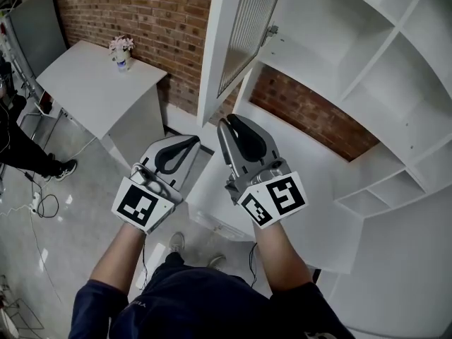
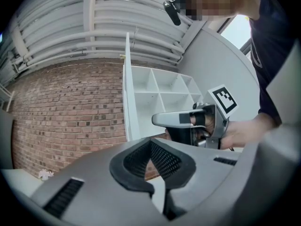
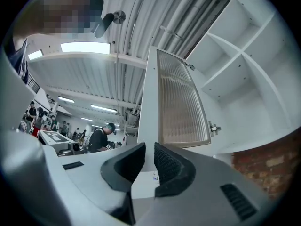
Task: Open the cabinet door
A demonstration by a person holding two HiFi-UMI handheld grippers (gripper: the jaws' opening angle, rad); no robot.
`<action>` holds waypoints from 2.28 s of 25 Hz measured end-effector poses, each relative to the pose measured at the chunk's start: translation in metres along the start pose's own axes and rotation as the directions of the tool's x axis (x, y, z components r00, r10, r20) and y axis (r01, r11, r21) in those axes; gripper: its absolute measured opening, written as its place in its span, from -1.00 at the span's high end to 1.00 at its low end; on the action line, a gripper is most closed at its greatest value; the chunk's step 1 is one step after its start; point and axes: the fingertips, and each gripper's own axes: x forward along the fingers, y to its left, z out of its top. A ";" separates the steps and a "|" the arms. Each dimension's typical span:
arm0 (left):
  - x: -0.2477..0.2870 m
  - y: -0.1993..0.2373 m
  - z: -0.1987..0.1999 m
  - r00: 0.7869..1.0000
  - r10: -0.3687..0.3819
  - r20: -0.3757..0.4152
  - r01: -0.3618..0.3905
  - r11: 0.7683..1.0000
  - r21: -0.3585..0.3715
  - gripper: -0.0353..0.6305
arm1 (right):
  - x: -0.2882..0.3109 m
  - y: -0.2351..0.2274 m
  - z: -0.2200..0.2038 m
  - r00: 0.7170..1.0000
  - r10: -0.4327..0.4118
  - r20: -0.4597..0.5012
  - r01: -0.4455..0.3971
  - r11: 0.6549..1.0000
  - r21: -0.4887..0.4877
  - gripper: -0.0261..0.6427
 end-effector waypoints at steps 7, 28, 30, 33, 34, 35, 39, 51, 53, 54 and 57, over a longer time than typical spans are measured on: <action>0.013 -0.022 0.002 0.998 -0.064 0.011 0.064 0.998 -0.007 0.87 | -0.036 -0.029 0.000 0.996 -0.090 -0.016 0.090 0.996 0.009 0.70; 0.077 -0.091 -0.004 0.954 -0.300 0.014 0.301 0.953 -0.043 0.87 | -0.137 -0.072 0.006 0.959 -0.277 -0.060 0.275 0.960 -0.051 0.75; 0.082 -0.096 -0.004 0.948 -0.318 0.016 0.318 0.947 -0.043 0.87 | -0.143 -0.074 0.005 0.955 -0.290 -0.065 0.288 0.956 -0.051 0.77; 0.090 -0.102 -0.002 0.940 -0.341 0.025 0.342 0.939 -0.044 0.87 | -0.151 -0.078 0.004 0.948 -0.312 -0.069 0.309 0.950 -0.051 0.77; 0.092 -0.104 -0.002 0.937 -0.349 0.027 0.350 0.936 -0.044 0.87 | -0.153 -0.079 0.004 0.945 -0.319 -0.070 0.316 0.947 -0.052 0.78; 0.095 -0.105 -0.002 0.934 -0.355 0.030 0.357 0.933 -0.045 0.87 | -0.155 -0.081 0.003 0.943 -0.326 -0.072 0.323 0.945 -0.053 0.78; 0.105 -0.110 -0.004 0.926 -0.376 0.037 0.378 0.924 -0.053 0.87 | -0.163 -0.091 0.000 0.931 -0.357 -0.079 0.353 0.934 -0.057 0.79; 0.129 -0.108 -0.017 0.915 -0.403 0.027 0.404 0.912 -0.073 0.87 | -0.166 -0.117 -0.014 0.912 -0.397 -0.098 0.396 0.918 -0.034 0.80; 0.132 -0.107 -0.018 0.913 -0.407 0.025 0.407 0.910 -0.075 0.87 | -0.165 -0.119 -0.015 0.911 -0.400 -0.099 0.399 0.916 -0.029 0.80; 0.133 -0.107 -0.019 0.912 -0.408 0.025 0.409 0.909 -0.077 0.87 | -0.164 -0.120 -0.016 0.911 -0.400 -0.099 0.400 0.916 -0.027 0.80; 0.136 -0.106 -0.022 0.911 -0.412 0.024 0.412 0.907 -0.081 0.87 | -0.164 -0.123 -0.018 0.910 -0.402 -0.102 0.402 0.915 -0.022 0.80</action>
